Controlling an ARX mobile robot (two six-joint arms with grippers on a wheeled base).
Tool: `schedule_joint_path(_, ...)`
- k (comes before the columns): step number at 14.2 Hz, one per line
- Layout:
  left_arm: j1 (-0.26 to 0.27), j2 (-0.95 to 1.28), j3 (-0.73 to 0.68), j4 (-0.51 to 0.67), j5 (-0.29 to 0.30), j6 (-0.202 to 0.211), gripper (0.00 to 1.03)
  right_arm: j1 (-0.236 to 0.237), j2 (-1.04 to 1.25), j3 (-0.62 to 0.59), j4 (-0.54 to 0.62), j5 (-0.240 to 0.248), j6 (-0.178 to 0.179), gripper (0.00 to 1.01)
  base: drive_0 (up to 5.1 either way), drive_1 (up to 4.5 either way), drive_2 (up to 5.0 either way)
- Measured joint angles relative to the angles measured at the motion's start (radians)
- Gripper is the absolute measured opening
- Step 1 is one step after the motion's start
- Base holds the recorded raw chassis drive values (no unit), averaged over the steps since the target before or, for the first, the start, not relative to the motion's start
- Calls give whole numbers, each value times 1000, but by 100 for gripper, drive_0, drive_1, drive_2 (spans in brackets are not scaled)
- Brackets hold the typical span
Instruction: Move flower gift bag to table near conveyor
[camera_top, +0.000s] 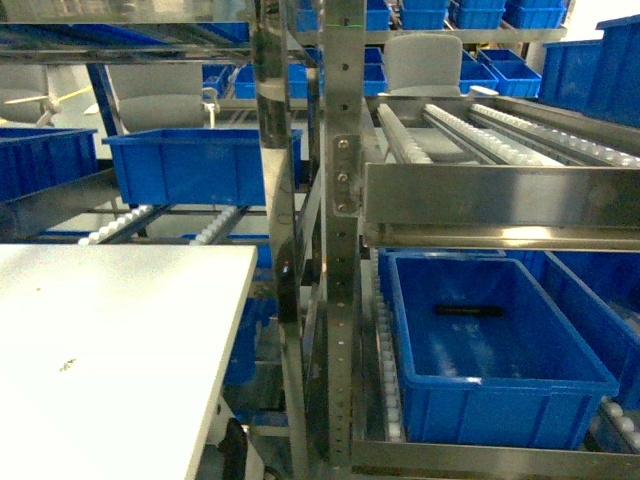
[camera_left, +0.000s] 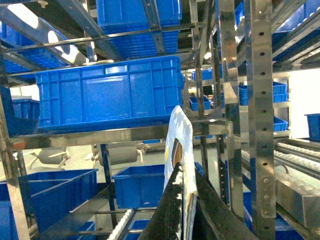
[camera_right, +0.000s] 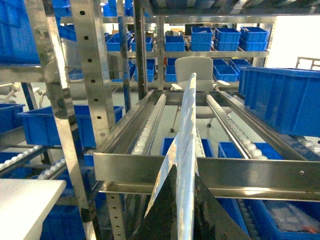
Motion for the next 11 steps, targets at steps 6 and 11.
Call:
schedule_joint_path(6,0,0,0,-3,0,0,2,0,0,0,-2,0,0,3,-464,117,380)
schedule_joint_path(11,0,0,0,-5,0,0,2,0,0,0,-2,0,0,3,-468,88,383)
